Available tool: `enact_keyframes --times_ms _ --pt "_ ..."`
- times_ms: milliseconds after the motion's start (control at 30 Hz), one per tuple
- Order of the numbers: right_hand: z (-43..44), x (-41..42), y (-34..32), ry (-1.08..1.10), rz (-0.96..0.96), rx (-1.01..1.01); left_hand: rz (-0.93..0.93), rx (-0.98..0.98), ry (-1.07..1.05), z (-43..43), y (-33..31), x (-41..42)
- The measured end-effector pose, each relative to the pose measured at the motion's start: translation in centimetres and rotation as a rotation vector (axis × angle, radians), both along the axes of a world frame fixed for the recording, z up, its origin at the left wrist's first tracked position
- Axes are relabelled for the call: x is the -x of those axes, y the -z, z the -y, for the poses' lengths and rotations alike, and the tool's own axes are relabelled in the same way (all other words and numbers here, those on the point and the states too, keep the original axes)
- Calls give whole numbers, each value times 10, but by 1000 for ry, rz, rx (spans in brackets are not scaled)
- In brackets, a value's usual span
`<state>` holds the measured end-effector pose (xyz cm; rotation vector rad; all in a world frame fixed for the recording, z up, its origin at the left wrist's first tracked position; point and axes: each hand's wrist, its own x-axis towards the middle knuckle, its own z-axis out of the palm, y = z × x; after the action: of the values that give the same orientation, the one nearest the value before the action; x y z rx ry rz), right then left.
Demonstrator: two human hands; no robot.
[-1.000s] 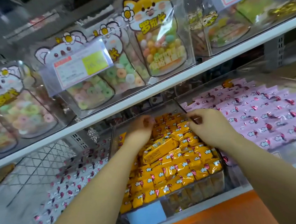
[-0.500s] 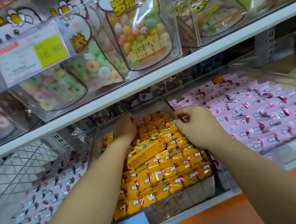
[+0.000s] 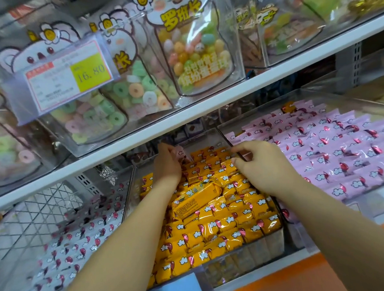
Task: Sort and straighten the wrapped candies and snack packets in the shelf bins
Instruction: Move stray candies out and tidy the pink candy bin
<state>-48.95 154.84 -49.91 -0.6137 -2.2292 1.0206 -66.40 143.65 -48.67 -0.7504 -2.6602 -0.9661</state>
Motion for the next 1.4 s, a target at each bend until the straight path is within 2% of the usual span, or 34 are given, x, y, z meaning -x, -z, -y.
enact_keyframes --times_ms 300,433,533,700,767,900,1000,1067,1200,1400 --pt "1 -2 -1 -5 12 -8 -87 -335 -41 21 -14 -19" --pt "5 -6 -4 -17 -66 -33 -193 -506 -4 29 -12 -42" --pt "10 -15 -10 -61 -120 -62 -49 -563 7 27 -14 -67" --pt "19 -36 -17 -160 -199 -84 240 -727 159 13 -20 -101" --pt "19 -44 -18 -153 -229 -69 257 -737 200 9 -25 -109" --pt "5 -58 -16 -38 -237 -77 258 -611 307 6 -28 -115" --pt "-15 -73 -9 134 -200 -83 133 -267 312 9 -25 -119" --pt "-30 -85 -5 237 -143 -115 49 -109 282 11 -20 -119" --pt "-46 -100 0 328 -29 -143 -34 60 235 15 -11 -119" --pt "-45 -100 0 303 71 -199 -81 190 216 13 -5 -120"
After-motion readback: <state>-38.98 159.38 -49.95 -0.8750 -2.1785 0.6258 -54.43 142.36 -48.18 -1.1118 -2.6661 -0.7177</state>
